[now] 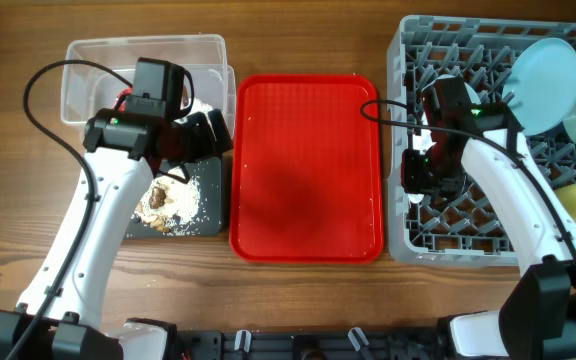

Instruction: Sort waste into correct bins and load items into the dishwasher rack

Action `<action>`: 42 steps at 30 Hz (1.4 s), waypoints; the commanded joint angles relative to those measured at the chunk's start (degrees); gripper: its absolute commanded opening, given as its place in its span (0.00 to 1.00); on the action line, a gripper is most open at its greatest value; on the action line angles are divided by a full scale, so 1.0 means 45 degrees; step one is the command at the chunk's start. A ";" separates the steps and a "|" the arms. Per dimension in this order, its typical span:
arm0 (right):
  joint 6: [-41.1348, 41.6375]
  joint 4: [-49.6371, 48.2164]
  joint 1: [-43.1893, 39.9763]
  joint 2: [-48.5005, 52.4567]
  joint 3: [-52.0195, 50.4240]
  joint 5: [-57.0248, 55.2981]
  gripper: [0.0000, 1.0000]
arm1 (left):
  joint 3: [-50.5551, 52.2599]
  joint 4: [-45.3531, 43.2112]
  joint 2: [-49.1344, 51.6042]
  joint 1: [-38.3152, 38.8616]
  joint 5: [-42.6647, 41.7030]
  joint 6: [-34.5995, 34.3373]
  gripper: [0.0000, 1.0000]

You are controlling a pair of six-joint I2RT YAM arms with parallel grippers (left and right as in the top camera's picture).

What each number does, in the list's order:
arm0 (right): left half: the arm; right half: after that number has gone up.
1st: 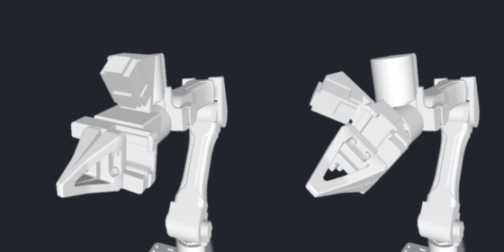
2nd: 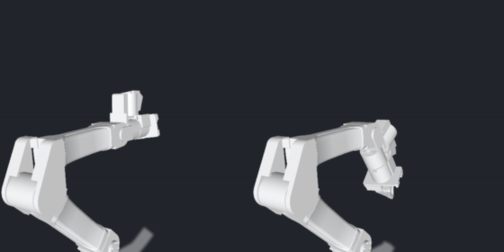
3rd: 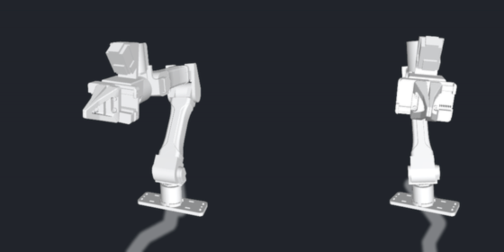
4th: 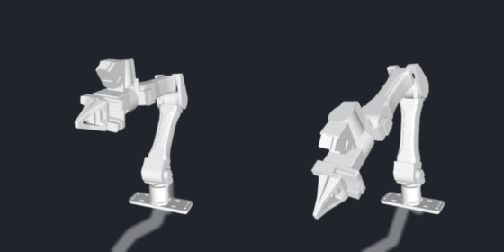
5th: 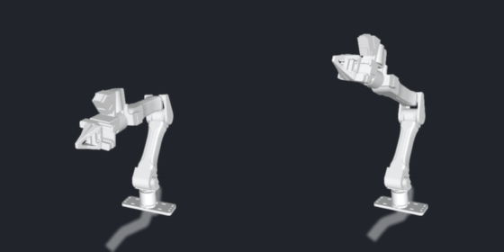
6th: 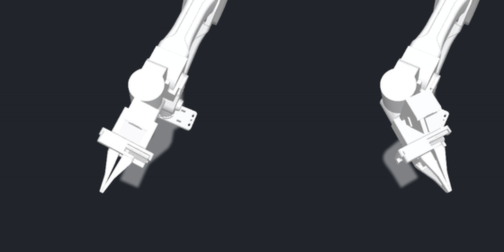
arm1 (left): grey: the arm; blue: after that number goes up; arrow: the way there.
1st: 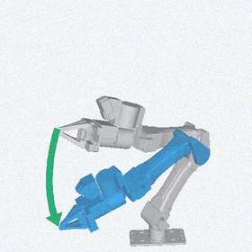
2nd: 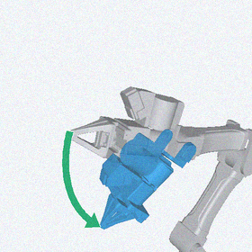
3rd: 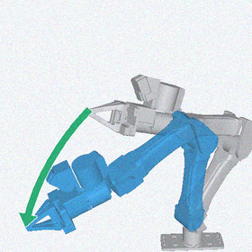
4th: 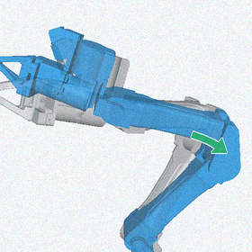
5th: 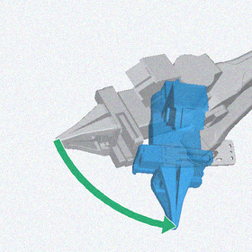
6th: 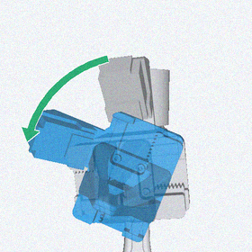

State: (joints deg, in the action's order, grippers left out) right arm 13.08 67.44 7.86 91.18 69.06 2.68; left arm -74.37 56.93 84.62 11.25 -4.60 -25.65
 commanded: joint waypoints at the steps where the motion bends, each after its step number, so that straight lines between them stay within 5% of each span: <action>1: -0.0214 -0.0165 -0.0015 0.0097 -0.0146 -0.0408 0.39 | -0.0024 -0.0029 -0.0233 0.0228 -0.0107 -0.0024 1.00; 6: -0.0243 0.0107 -0.0015 -0.0427 0.0923 -0.0928 0.52 | -0.0024 -0.0019 -0.0233 0.0228 -0.0112 -0.0024 1.00; 10: -0.1268 -0.0991 -0.0015 -0.0559 0.2011 0.0359 0.77 | -0.0024 -0.0175 -0.0228 0.0311 -0.0117 -0.0015 1.00; 15: -0.1865 -0.2477 -0.0019 -0.0146 0.2006 0.2448 1.00 | -0.0024 -0.0821 0.0578 0.1486 -0.0811 0.2404 1.00; 23: -0.1185 -0.0801 -0.0015 -0.1044 0.1214 0.2225 1.00 | 0.0340 0.2691 0.0787 0.0937 -0.0821 0.2671 1.00; 34: -0.1141 -0.4818 -0.0015 -1.1424 -0.4575 0.0369 1.00 | 0.5561 -0.1239 -0.8087 0.1141 -0.0296 0.2618 1.00; 42: -0.1156 -0.4405 -0.0015 -1.2478 -0.4600 0.0364 1.00 | 0.5561 -0.1268 -0.9816 0.1141 -0.0296 0.2618 1.00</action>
State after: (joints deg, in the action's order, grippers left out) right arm 7.46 47.55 7.86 34.72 49.08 5.50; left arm -50.09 51.22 40.66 16.23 -6.72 -14.63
